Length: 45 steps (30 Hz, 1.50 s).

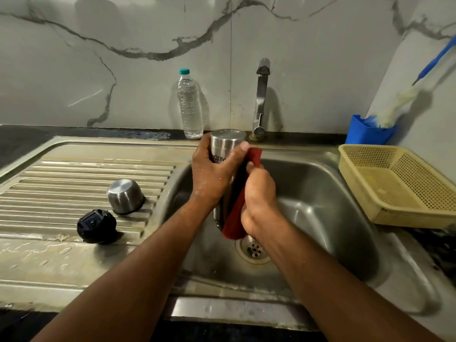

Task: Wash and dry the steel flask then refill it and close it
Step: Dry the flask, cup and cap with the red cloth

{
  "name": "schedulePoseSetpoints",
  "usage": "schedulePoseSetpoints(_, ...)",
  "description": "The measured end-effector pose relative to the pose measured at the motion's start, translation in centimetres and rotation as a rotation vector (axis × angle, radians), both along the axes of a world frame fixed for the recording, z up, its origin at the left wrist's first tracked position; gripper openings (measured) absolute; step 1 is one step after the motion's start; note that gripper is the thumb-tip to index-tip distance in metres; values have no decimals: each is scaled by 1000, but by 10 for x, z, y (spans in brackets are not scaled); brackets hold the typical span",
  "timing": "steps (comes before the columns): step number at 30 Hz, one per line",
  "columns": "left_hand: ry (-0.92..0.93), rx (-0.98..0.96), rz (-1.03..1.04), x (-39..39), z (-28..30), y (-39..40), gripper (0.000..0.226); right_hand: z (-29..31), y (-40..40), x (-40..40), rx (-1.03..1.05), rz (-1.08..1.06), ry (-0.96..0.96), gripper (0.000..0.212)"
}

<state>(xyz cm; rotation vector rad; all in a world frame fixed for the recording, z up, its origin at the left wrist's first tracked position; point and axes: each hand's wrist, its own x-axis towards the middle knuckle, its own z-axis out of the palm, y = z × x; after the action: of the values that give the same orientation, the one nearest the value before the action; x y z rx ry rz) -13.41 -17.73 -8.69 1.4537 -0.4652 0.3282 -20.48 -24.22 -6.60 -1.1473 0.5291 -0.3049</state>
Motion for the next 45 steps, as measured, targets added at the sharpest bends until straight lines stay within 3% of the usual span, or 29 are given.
schedulePoseSetpoints(2, 13, -1, 38, -1, -1, 0, 48, 4, -1, -2, -5, 20, -162, 27)
schedulePoseSetpoints(4, 36, -72, 109, 1, 2, 3, 46, 2, 3, -2, -106, 43, -203, 27)
schedulePoseSetpoints(7, 95, -213, 205, 7, 6, 9, 42, -6, 12, -1, -210, 70, -33, 27)
schedulePoseSetpoints(11, 142, -244, 187, 11, 5, 13, 52, -8, 6, -4, 10, 144, 227, 28)
schedulePoseSetpoints(14, 167, -165, 49, 10, 1, 12, 38, 1, 3, -1, -33, 90, 31, 26)
schedulePoseSetpoints(18, 153, -23, -97, 8, -7, 5, 39, 12, -7, 0, -154, 54, -309, 32)
schedulePoseSetpoints(21, 132, 38, -94, 7, -6, 3, 39, 2, -9, 3, -202, 44, -244, 26)
schedulePoseSetpoints(26, 21, 24, -57, 4, 4, 4, 36, -3, -2, -7, 80, 119, 185, 27)
schedulePoseSetpoints(29, -21, 67, -50, 3, 0, 3, 42, 3, -10, -9, 199, 84, 152, 24)
schedulePoseSetpoints(32, 4, 76, 13, 3, -7, 1, 44, 19, -15, -7, 242, 33, -50, 27)
schedulePoseSetpoints(36, 41, 45, -30, 2, -2, 4, 45, 23, -12, -12, 129, 73, -235, 27)
schedulePoseSetpoints(41, 12, 241, -231, 3, 4, 16, 59, 27, -24, -12, 77, 92, -307, 29)
schedulePoseSetpoints(43, -27, 326, -274, 2, 3, 16, 58, 30, -43, -8, -193, 106, -349, 28)
schedulePoseSetpoints(45, -37, 418, -269, 2, 2, 15, 54, 30, -57, -9, -664, 196, -363, 30)
